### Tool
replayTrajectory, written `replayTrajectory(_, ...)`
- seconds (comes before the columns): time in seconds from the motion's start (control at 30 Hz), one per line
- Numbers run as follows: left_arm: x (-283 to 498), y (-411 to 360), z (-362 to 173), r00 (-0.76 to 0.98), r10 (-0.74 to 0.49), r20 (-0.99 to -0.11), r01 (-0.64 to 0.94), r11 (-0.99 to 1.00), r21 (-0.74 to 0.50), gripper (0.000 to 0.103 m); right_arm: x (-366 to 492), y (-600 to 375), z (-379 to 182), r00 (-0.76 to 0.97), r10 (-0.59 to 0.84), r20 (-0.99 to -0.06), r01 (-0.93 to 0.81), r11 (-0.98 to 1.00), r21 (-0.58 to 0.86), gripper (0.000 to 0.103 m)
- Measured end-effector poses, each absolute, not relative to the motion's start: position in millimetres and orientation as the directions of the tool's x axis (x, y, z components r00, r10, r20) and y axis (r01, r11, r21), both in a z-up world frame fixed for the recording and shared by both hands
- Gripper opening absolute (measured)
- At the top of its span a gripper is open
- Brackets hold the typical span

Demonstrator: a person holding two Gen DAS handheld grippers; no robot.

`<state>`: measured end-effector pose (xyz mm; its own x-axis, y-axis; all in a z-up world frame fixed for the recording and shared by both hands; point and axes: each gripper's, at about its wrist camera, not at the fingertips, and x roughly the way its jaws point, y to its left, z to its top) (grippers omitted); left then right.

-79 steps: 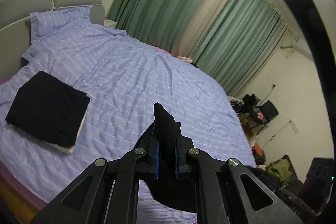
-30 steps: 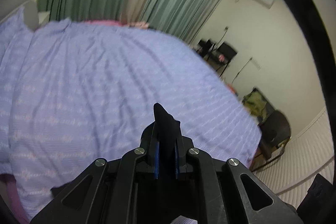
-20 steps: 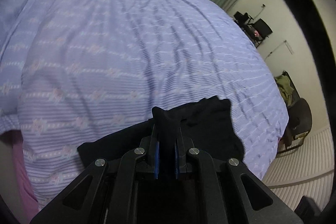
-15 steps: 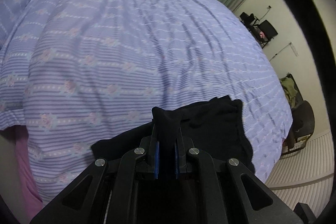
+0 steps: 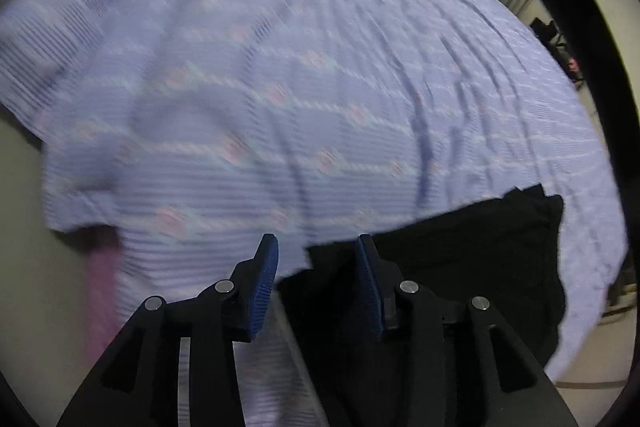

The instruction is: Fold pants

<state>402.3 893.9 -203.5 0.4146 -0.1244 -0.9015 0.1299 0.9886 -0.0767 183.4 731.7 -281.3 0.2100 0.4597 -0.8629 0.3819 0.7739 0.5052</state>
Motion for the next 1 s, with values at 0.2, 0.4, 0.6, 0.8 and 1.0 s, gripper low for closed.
replayTrajectory(0.2, 344, 908, -147, 0.571, -0.136, -0.810, 0.187, 0.982, -0.033, 0.054, 158, 686, -229, 0.333, 0.387, -0.860, 0.312, 0.815, 0.488, 0.058)
replayTrajectory(0.4, 256, 907, -123, 0.593, -0.157, -0.790, 0.205, 0.978, -0.041, 0.062, 141, 614, -166, 0.533, 0.198, -0.822, 0.295, 0.867, 0.401, 0.073)
replayTrajectory(0.6, 178, 859, -95, 0.651, -0.094, -0.753, 0.206, 0.977, 0.056, 0.082, 124, 554, -106, 0.650, 0.093, -0.755, 0.161, 0.953, 0.256, 0.090)
replayTrajectory(0.8, 120, 772, -59, 0.706, -0.078, -0.704, 0.172, 0.983, 0.063, 0.095, 95, 512, -68, 0.710, 0.052, -0.702, 0.077, 0.986, 0.151, 0.098)
replayTrajectory(1.0, 71, 665, -30, 0.741, -0.022, -0.671, 0.062, 0.997, 0.036, 0.099, 59, 427, -37, 0.731, 0.105, -0.674, -0.067, 0.994, 0.082, 0.099)
